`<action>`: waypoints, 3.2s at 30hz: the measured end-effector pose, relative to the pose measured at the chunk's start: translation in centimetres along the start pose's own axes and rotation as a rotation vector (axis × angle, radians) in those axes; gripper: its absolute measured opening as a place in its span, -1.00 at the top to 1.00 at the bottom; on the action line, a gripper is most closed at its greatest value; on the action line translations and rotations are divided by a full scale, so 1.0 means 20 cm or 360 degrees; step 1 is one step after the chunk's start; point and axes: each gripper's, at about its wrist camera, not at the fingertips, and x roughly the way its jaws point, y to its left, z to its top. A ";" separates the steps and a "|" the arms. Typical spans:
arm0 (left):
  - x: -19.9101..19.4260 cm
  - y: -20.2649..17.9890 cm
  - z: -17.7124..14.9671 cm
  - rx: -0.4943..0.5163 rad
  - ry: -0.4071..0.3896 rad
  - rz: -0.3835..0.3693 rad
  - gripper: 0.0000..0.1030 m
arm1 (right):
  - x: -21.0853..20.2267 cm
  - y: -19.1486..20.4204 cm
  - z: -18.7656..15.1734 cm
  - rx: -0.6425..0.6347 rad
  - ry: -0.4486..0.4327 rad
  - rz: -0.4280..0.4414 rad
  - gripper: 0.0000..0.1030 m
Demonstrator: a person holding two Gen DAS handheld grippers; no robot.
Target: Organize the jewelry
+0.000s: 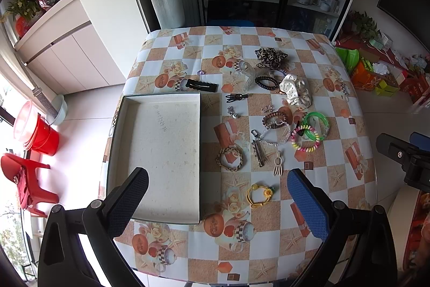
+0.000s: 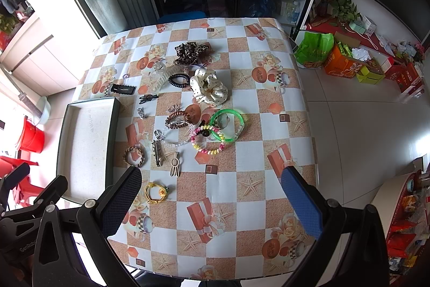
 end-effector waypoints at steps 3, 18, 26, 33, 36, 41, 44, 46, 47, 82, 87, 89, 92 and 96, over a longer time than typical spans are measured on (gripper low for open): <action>0.00 0.00 0.00 0.0001 0.0001 0.0000 -1.00 | 0.00 0.00 0.00 0.0002 -0.0001 0.0001 -1.00; 0.00 -0.01 0.00 0.0001 0.0003 0.0004 -1.00 | 0.00 0.00 -0.01 0.0001 0.0001 0.0002 -1.00; 0.00 0.00 0.00 0.0004 0.0003 0.0003 -1.00 | 0.00 0.00 -0.01 0.0002 0.0000 0.0001 -1.00; 0.00 -0.01 0.00 0.0002 0.0006 0.0005 -1.00 | 0.00 0.00 0.00 0.0002 0.0000 0.0002 -1.00; 0.00 -0.01 0.00 0.0003 0.0006 0.0007 -1.00 | 0.00 0.00 0.00 0.0001 0.0001 0.0003 -1.00; 0.00 -0.01 0.00 0.0002 0.0008 0.0006 -1.00 | 0.00 0.00 0.00 0.0001 0.0002 0.0002 -1.00; 0.00 -0.01 0.00 0.0003 0.0008 0.0007 -1.00 | 0.00 0.00 0.00 0.0002 0.0002 0.0002 -1.00; 0.00 -0.01 0.00 0.0004 0.0007 0.0007 -1.00 | 0.00 0.00 0.00 0.0003 0.0001 0.0003 -1.00; 0.00 -0.01 0.00 0.0004 0.0007 0.0007 -1.00 | 0.00 0.00 0.00 0.0002 0.0001 0.0003 -1.00; 0.10 0.02 -0.11 0.0020 0.0127 -0.0057 -1.00 | 0.14 -0.10 -0.05 0.0048 0.0083 0.0012 -1.00; 0.21 -0.04 -0.11 0.0041 0.0204 -0.0093 -1.00 | 0.22 -0.15 -0.05 0.0104 0.0161 0.0015 -1.00; 0.25 -0.05 -0.13 0.0040 0.0236 -0.0102 -1.00 | 0.26 -0.17 -0.05 0.0133 0.0190 0.0020 -1.00; 0.34 -0.07 -0.15 0.0047 0.0292 -0.0116 -1.00 | 0.33 -0.21 -0.06 0.0162 0.0231 0.0027 -1.00; 0.45 -0.10 -0.17 0.0046 0.0360 -0.0147 -1.00 | 0.43 -0.25 -0.06 0.0185 0.0274 0.0049 -1.00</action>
